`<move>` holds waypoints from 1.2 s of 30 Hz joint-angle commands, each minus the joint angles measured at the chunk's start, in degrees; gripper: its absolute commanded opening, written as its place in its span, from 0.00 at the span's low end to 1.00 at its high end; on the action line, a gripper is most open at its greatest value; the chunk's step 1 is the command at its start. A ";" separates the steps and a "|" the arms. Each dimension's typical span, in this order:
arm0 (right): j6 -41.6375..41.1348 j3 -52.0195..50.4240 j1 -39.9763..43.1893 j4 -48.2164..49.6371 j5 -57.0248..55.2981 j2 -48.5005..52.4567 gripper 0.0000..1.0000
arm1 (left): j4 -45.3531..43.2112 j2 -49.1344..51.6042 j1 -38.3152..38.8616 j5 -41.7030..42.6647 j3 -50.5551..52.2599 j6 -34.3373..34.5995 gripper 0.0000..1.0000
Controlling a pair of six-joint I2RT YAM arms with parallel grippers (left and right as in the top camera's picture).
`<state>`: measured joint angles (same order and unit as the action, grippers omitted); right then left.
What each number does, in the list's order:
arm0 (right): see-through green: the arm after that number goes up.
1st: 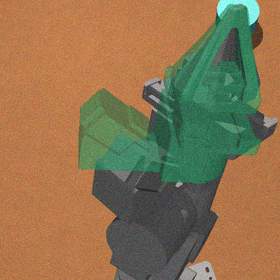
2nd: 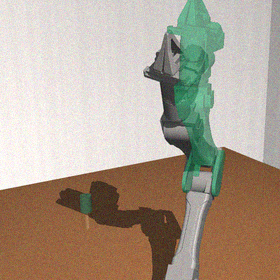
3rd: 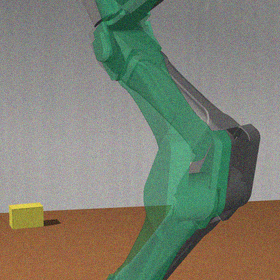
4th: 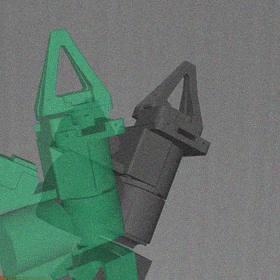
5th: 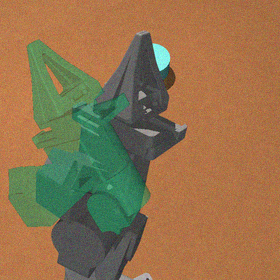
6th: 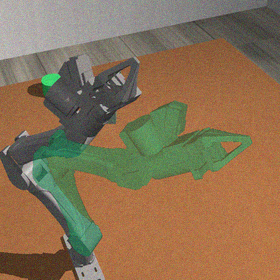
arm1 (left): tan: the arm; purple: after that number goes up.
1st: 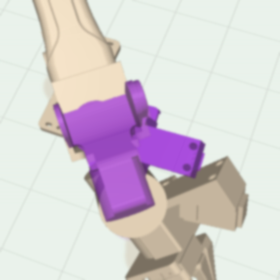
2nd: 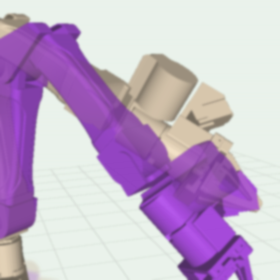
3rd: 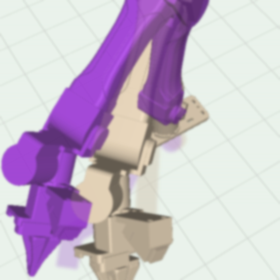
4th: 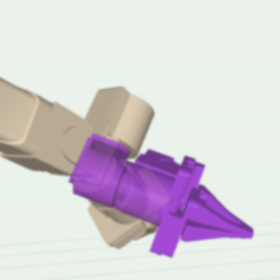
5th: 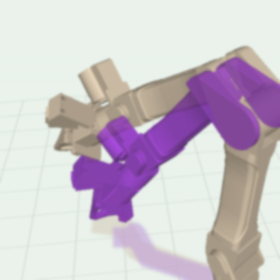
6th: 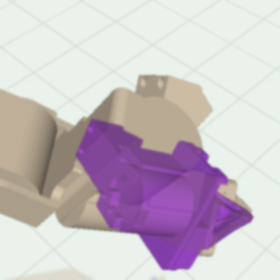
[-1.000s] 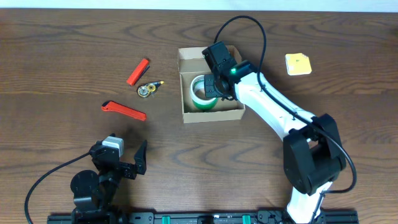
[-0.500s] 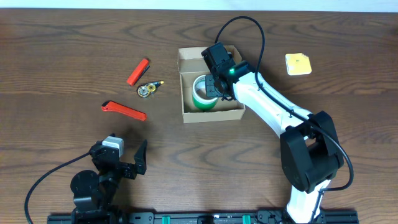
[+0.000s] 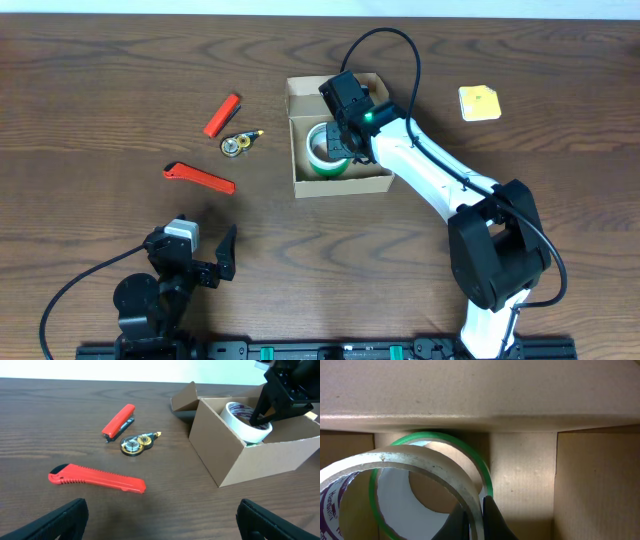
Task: Pack container
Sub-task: 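Carry white tape with right gripper and lower it into the box, then release white tape and move right gripper to the yellow notepad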
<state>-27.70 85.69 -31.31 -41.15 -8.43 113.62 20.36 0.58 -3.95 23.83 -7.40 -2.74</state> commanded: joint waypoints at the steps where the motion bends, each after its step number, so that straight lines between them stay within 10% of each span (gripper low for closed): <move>1: -0.98 -0.26 -0.66 -0.04 -0.37 -0.02 0.03 | 0.20 -0.28 0.22 0.61 1.18 0.83 0.95; 7: -0.98 -0.26 -0.66 0.20 -0.37 -0.02 0.35 | 0.20 -0.28 0.22 0.61 1.18 0.83 0.95; 23: 2.45 4.04 0.31 -1.38 2.64 -10.58 0.54 | 0.20 -0.28 0.22 0.61 1.18 0.83 0.95; 30: 9.88 4.74 9.09 -1.79 -1.88 -20.63 0.99 | 0.20 -0.28 0.22 0.61 1.18 0.83 0.95; 36: 16.59 4.72 18.08 -2.29 7.82 -21.16 0.99 | 0.20 -0.28 0.22 0.61 1.18 0.83 0.95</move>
<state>-15.40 90.96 -15.31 -42.76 -5.04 91.02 20.36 0.58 -3.95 23.83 -7.40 -2.74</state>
